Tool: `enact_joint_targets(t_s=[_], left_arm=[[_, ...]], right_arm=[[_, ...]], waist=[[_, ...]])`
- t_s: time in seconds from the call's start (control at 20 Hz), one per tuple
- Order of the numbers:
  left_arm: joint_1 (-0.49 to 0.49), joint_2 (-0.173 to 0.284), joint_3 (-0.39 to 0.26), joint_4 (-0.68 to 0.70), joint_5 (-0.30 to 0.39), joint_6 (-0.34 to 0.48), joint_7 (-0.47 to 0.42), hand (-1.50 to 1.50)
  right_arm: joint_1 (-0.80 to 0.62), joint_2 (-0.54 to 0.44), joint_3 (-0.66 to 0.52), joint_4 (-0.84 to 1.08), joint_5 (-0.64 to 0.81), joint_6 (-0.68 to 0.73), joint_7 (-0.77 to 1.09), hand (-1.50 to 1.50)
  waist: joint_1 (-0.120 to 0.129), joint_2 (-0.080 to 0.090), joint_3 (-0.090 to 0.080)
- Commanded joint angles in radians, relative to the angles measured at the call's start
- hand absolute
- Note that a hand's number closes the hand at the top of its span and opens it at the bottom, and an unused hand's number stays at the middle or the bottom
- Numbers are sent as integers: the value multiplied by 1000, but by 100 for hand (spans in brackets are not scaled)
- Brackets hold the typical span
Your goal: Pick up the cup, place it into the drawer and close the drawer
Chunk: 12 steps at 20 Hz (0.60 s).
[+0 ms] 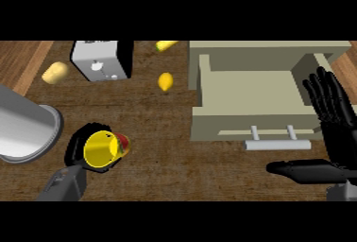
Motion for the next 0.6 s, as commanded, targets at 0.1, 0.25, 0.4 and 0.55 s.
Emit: enact_joint_targets(t_s=[0.1,0.25,0.4,0.55], left_arm=[[-35,16,116,15,97,26,-142,150],[-85,1,104,-8,95,29,-147,150],[-71,-4,78,-114,102,24,-103,150],[-142,-35,37,-176,96,62,19,150]], right_arm=[[23,-6,-5,-34,-19,16,9,-150],[-11,-6,-11,-17,-17,3,30,-150],[3,-2,-13,-37,-13,-5,45,-150],[-13,-4,-19,-9,-10,-8,45,-150]], waist=[[-6,0,0],[-5,0,1],[13,-8,3],[17,-10,4]])
